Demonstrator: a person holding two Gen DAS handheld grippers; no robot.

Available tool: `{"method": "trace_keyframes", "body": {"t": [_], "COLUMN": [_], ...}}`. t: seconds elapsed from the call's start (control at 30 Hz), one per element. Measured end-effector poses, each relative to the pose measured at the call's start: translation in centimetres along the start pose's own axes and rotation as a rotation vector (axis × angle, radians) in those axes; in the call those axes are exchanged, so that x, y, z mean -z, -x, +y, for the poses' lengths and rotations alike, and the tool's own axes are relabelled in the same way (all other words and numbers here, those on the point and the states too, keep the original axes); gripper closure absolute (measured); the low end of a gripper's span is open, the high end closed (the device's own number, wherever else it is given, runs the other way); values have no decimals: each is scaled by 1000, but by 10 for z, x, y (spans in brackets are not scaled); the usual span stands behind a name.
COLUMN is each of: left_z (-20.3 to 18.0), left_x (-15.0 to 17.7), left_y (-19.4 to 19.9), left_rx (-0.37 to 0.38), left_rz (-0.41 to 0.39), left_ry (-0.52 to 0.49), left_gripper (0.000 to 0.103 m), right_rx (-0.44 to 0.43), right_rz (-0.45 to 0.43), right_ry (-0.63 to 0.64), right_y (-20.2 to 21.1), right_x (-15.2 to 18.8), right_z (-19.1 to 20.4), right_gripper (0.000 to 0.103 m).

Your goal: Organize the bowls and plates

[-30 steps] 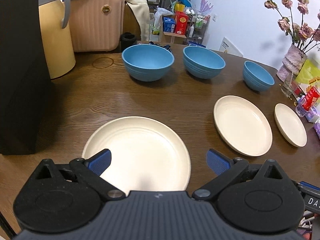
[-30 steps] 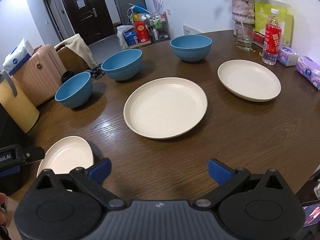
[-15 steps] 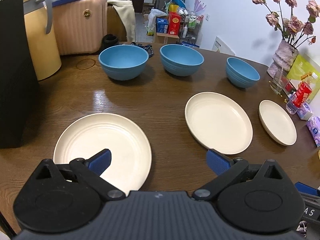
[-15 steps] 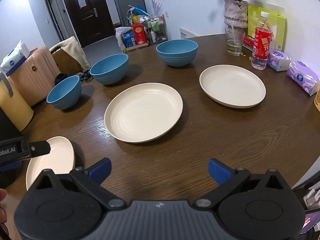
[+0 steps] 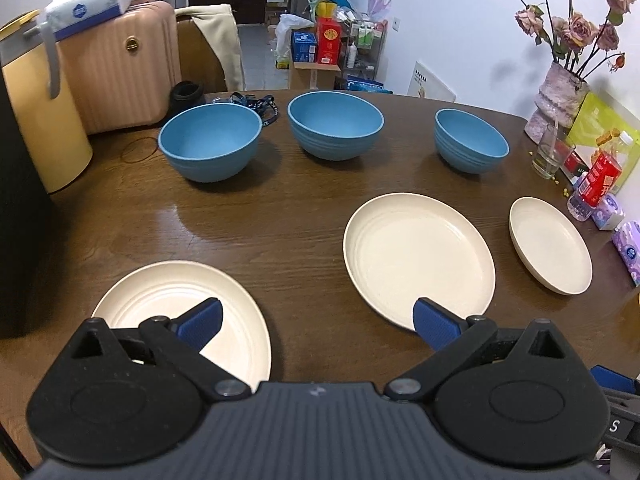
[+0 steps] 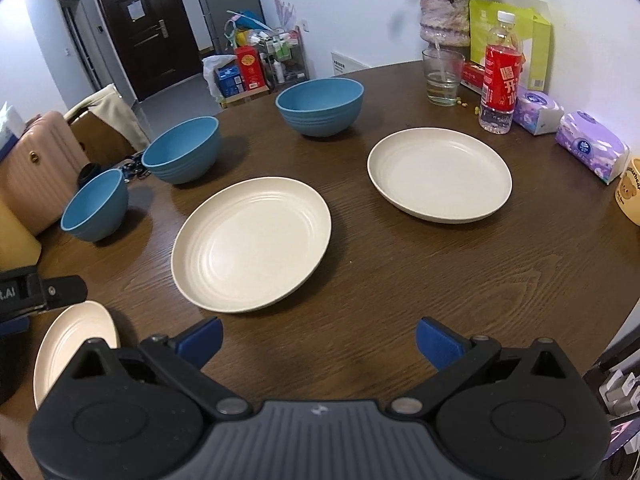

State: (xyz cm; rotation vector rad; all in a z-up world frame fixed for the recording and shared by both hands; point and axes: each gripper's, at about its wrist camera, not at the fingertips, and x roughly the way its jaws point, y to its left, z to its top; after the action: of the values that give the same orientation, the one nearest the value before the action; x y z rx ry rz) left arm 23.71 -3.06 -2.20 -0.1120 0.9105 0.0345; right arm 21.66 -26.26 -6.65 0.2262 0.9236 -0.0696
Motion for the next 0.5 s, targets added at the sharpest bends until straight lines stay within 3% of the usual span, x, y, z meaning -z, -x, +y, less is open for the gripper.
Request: {"method": "trace_keyframes", "body": {"t": [0.5], "left_z": [-18], "left_x": [-43], "left_y": [-48], "left_rx": [25], "left_rz": [62], "left_ry": [-45], "left_gripper": [0], "right_rx": [56], "right_rz": [58], "right_ry": [-43], "right_y": [-40], "right_x": [-29], "right_z": [-3], "right_gripper": [0]}}
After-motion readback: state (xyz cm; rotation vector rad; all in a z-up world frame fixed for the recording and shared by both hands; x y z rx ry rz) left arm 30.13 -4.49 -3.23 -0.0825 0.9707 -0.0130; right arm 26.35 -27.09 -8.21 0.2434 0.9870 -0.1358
